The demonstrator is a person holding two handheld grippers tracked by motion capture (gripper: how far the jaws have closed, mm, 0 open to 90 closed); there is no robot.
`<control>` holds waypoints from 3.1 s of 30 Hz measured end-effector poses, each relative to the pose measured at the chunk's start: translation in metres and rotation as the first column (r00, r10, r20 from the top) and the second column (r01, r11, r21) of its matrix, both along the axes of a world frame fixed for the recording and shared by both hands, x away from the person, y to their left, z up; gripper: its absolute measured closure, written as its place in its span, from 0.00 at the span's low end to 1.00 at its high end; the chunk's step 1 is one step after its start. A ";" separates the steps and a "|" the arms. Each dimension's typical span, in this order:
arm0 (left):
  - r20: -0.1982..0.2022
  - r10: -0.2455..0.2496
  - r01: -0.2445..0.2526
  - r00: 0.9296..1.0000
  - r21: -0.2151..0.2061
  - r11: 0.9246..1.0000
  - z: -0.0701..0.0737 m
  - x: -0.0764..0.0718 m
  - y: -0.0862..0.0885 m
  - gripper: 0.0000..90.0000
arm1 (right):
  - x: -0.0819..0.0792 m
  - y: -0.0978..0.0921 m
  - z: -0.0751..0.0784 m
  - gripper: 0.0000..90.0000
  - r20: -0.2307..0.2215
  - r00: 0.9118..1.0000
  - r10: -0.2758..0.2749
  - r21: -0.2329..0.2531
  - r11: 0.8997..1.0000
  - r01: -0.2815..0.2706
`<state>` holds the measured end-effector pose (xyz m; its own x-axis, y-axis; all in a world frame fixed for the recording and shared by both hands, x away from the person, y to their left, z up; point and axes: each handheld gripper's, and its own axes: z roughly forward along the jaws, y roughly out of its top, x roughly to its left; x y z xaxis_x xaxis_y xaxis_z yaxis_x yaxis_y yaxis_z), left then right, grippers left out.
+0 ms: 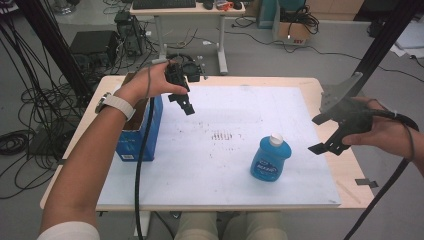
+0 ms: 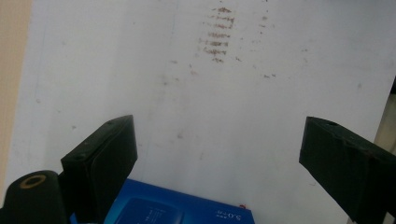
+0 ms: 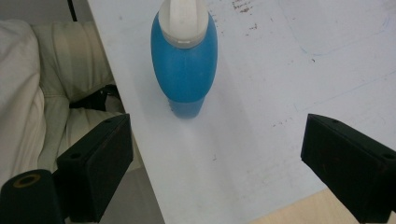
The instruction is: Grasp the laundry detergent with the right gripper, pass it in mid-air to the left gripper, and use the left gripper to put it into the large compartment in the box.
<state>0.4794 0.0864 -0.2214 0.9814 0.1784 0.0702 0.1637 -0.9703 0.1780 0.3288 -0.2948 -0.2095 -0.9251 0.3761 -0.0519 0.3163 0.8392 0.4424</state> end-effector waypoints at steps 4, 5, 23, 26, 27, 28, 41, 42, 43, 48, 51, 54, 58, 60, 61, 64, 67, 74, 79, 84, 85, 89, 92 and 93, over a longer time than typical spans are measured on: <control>-0.001 0.002 -0.002 1.000 0.001 1.000 -0.002 0.000 -0.001 0.13 | 0.000 0.001 0.001 0.10 0.004 1.000 0.002 0.002 1.000 -0.002; 0.002 0.002 -0.002 1.000 -0.001 1.000 -0.003 0.000 -0.001 0.13 | 0.000 0.001 0.001 0.10 0.004 1.000 0.002 0.002 1.000 -0.002; 0.011 0.000 0.000 1.000 -0.002 1.000 -0.005 -0.001 -0.002 0.13 | -0.002 0.002 -0.004 0.07 0.014 1.000 0.010 0.018 1.000 -0.010; 0.010 0.000 0.000 1.000 0.002 1.000 -0.005 -0.001 -0.002 0.13 | -0.003 0.001 -0.006 0.06 0.015 1.000 0.008 0.037 0.999 -0.008; 0.010 0.001 -0.001 1.000 0.001 1.000 -0.004 -0.001 -0.002 0.13 | -0.004 0.001 -0.007 0.06 0.017 1.000 0.006 0.038 0.999 -0.007; 0.009 0.000 0.000 1.000 0.001 1.000 -0.004 -0.001 -0.002 0.13 | -0.004 0.001 -0.008 0.05 0.019 1.000 0.006 0.037 0.999 -0.007; 0.023 0.011 -0.011 1.000 -0.010 1.000 -0.004 -0.001 0.002 0.13 | -0.006 -0.003 -0.024 0.05 0.033 0.999 -0.011 0.068 0.998 0.008; 0.019 0.013 -0.013 1.000 -0.005 1.000 -0.004 -0.001 0.002 0.13 | -0.006 -0.003 -0.024 0.05 0.033 0.999 -0.011 0.068 0.998 0.008; 0.020 0.013 -0.013 1.000 -0.007 1.000 -0.004 -0.001 0.002 0.13 | -0.007 -0.002 -0.026 0.05 0.036 0.999 -0.009 0.074 0.997 0.006; 0.026 0.012 -0.012 1.000 -0.010 1.000 -0.004 -0.001 0.002 0.13 | -0.011 -0.001 -0.035 0.04 0.052 0.999 0.006 0.084 0.996 -0.010; 0.028 0.014 -0.013 1.000 -0.010 1.000 -0.003 -0.002 0.003 0.13 | -0.012 0.000 -0.042 0.04 0.063 0.998 0.006 0.114 0.993 -0.013; 0.023 0.017 -0.017 1.000 -0.008 1.000 -0.003 -0.002 0.004 0.13 | -0.012 0.001 -0.049 0.04 0.083 0.997 0.006 0.124 0.992 -0.016; 0.033 0.015 -0.015 0.999 -0.011 1.000 -0.002 -0.003 0.004 0.13 | -0.011 0.002 -0.056 0.05 0.103 0.995 0.017 0.147 0.989 -0.032; 0.034 0.016 -0.016 0.999 -0.014 1.000 -0.002 -0.003 0.004 0.13 | -0.011 0.002 -0.059 0.05 0.100 0.995 0.016 0.154 0.988 -0.032; 0.035 0.017 -0.017 0.999 -0.014 1.000 -0.002 -0.003 0.004 0.13 | -0.011 0.002 -0.060 0.05 0.098 0.995 0.012 0.157 0.987 -0.027; 0.036 0.021 -0.020 0.999 -0.016 1.000 -0.002 -0.003 0.005 0.13 | -0.014 0.003 -0.066 0.04 0.076 0.997 -0.017 0.165 0.986 0.005; 0.030 0.023 -0.023 0.999 -0.018 1.000 -0.003 -0.003 0.005 0.13 | -0.013 0.003 -0.070 0.04 0.082 0.997 -0.013 0.179 0.984 -0.002; 0.027 0.027 -0.026 0.999 -0.012 1.000 -0.007 -0.002 0.007 0.13 | -0.013 0.004 -0.081 0.04 0.071 0.997 -0.019 0.189 0.982 0.005; 0.028 0.025 -0.025 0.999 -0.013 1.000 -0.007 -0.002 0.007 0.13 | -0.011 0.004 -0.089 0.05 0.080 0.996 -0.025 0.212 0.977 0.007; 0.022 0.029 -0.029 0.999 -0.016 0.999 -0.009 -0.002 0.008 0.13 | -0.009 0.005 -0.094 0.05 0.099 0.995 -0.027 0.240 0.971 0.002; 0.028 0.026 -0.026 0.999 -0.014 1.000 -0.009 -0.002 0.008 0.13 | -0.010 0.005 -0.095 0.05 0.096 0.995 -0.033 0.249 0.969 0.008; 0.026 0.025 -0.024 0.999 -0.011 1.000 -0.009 -0.002 0.007 0.13 | -0.009 0.006 -0.100 0.05 0.088 0.995 -0.047 0.264 0.964 0.022; 0.023 0.029 -0.029 0.999 -0.015 0.999 -0.010 -0.002 0.007 0.13 | -0.008 0.006 -0.105 0.05 0.085 0.995 -0.048 0.270 0.963 0.024; 0.022 0.029 -0.029 0.999 -0.019 0.999 -0.011 -0.002 0.008 0.13 | -0.008 0.006 -0.105 0.05 0.085 0.995 -0.048 0.270 0.963 0.024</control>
<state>0.4775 0.0939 -0.2320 0.9741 0.2082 0.0886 0.1874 -0.9618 0.1997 0.3204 -0.2887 -0.3140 -0.9069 0.4205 -0.0264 0.2930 0.6745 0.6776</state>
